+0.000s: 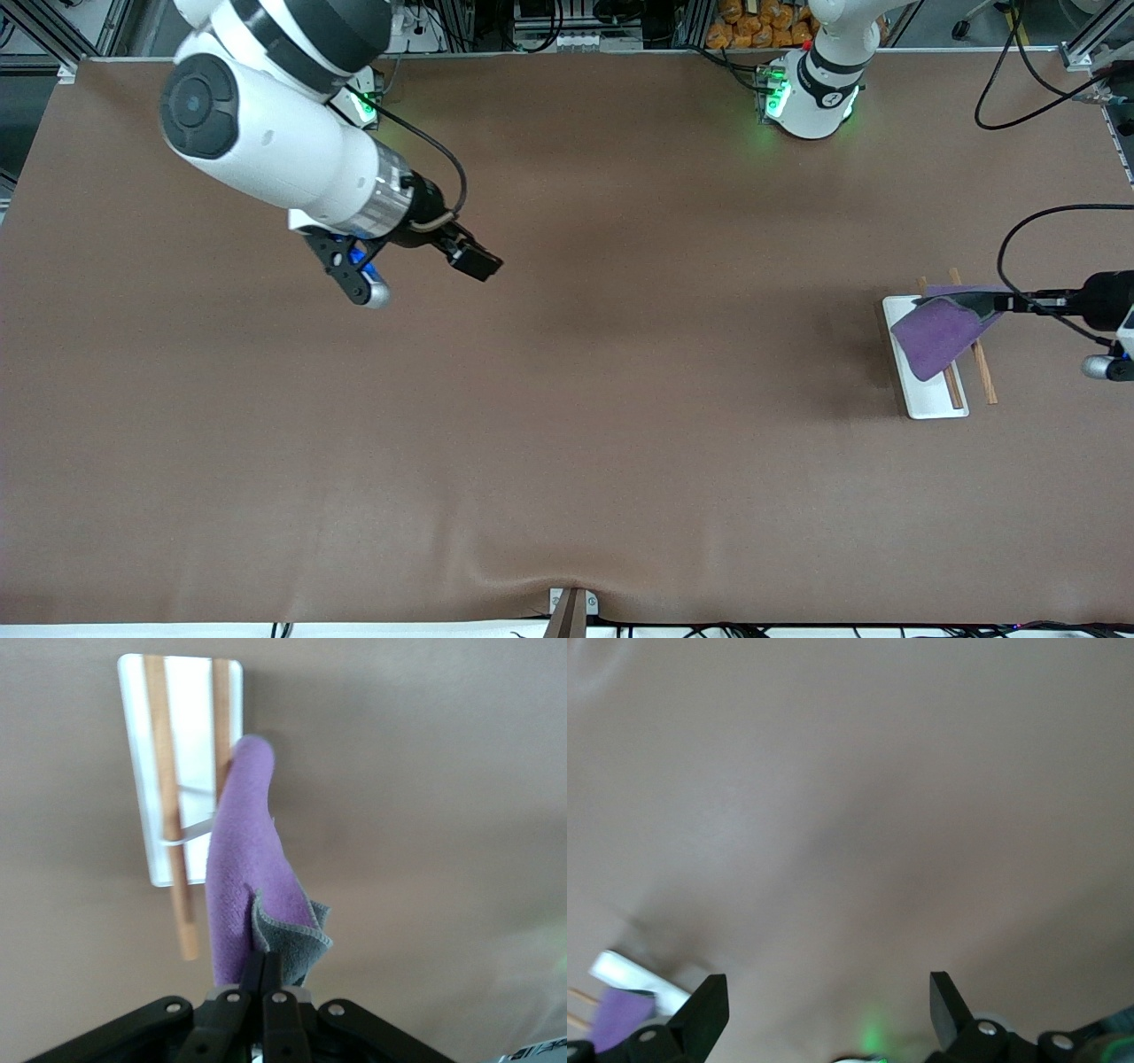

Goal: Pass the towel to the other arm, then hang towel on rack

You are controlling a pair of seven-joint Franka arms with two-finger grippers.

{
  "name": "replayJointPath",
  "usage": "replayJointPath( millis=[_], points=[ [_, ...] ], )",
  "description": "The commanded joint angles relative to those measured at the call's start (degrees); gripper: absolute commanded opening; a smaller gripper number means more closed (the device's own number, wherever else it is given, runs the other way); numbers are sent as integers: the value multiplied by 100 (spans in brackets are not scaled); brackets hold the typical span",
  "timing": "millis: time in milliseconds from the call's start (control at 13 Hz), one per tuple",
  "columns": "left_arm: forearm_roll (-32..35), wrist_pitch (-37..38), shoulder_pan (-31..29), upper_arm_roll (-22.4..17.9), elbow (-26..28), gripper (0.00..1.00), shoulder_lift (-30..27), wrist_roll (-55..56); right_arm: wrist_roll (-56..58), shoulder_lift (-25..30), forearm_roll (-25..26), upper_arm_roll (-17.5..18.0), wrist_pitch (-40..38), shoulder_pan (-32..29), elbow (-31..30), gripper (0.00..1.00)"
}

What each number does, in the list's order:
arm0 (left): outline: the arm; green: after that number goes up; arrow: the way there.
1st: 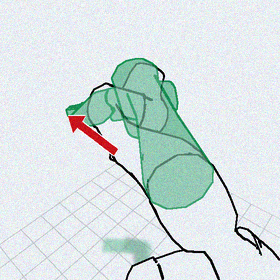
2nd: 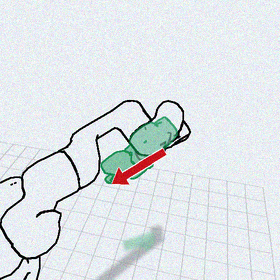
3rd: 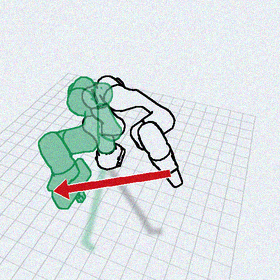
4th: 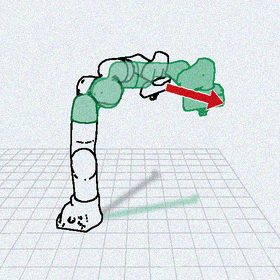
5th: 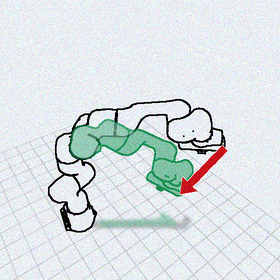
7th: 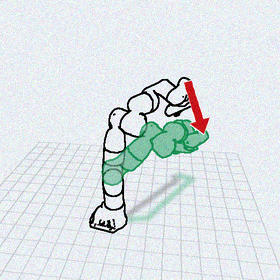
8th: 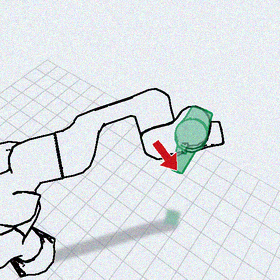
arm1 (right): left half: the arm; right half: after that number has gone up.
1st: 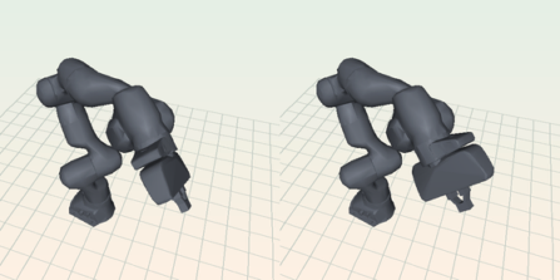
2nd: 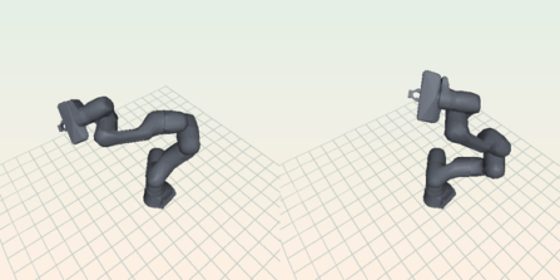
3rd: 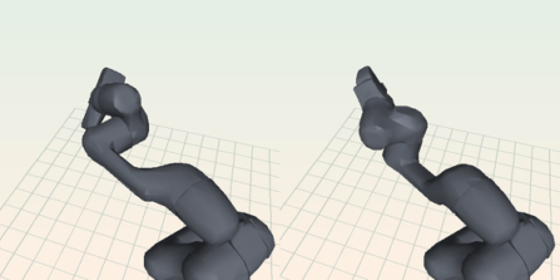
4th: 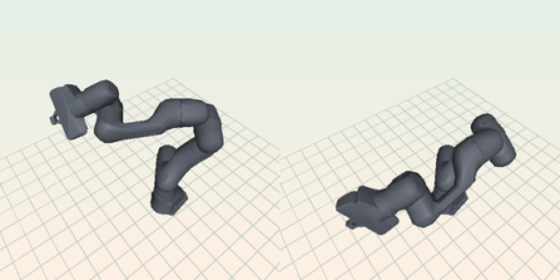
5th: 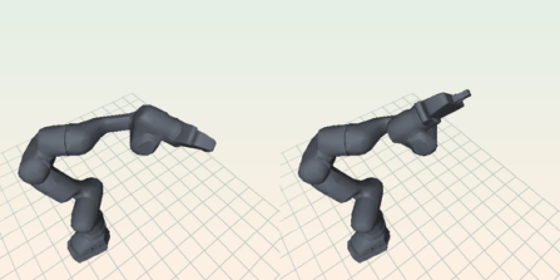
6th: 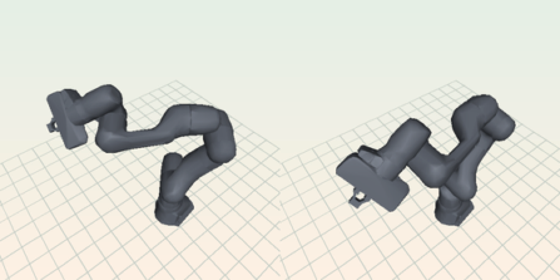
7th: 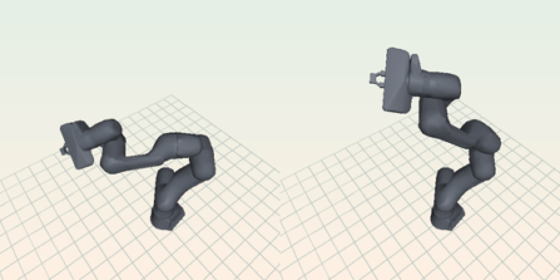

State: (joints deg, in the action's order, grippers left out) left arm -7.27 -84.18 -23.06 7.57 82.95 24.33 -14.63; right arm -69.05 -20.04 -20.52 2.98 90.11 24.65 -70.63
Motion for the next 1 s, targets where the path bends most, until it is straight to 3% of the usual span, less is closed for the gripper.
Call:
replayJointPath(
  millis=[0, 308, 538, 923],
  points=[
    [199, 77, -373, 69, 11, 0, 1, -574, 1843, 281, 712, 80, -728, -538, -82, 100],
    [252, -291, -612, 69, -7, 0, 141, -1331, 3307, 510, 2322, 80, -925, -733, -91, 100],
    [244, -511, -612, 69, -7, 0, 317, -1332, 5195, 703, 2395, 89, -1030, -1496, -117, 100],
    [235, -767, -717, 69, -16, 0, 502, -1411, 6683, 1203, 2184, 98, -970, -2560, -757, 100]
  ],
)
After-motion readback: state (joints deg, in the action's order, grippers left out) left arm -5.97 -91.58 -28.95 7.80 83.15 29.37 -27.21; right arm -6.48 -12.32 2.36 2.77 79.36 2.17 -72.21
